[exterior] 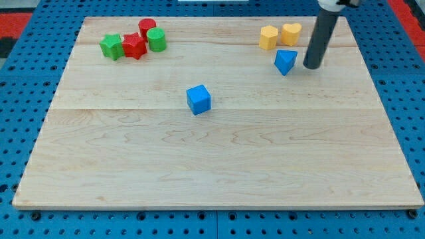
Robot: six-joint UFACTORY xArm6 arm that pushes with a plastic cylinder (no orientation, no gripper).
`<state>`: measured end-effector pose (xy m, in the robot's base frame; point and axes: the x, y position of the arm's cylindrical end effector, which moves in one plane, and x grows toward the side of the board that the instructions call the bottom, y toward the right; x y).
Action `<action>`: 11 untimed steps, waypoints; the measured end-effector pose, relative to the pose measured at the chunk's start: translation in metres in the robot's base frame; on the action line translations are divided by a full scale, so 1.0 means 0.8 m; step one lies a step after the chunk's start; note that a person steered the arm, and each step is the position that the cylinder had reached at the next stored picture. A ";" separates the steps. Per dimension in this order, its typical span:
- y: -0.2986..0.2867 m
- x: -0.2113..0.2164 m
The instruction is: Place the blue triangle at the top of blue cube
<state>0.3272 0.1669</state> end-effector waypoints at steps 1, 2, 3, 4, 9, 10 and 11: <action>-0.064 -0.007; -0.160 0.072; -0.169 0.051; -0.118 0.027; -0.133 0.076; -0.173 0.015; -0.161 0.000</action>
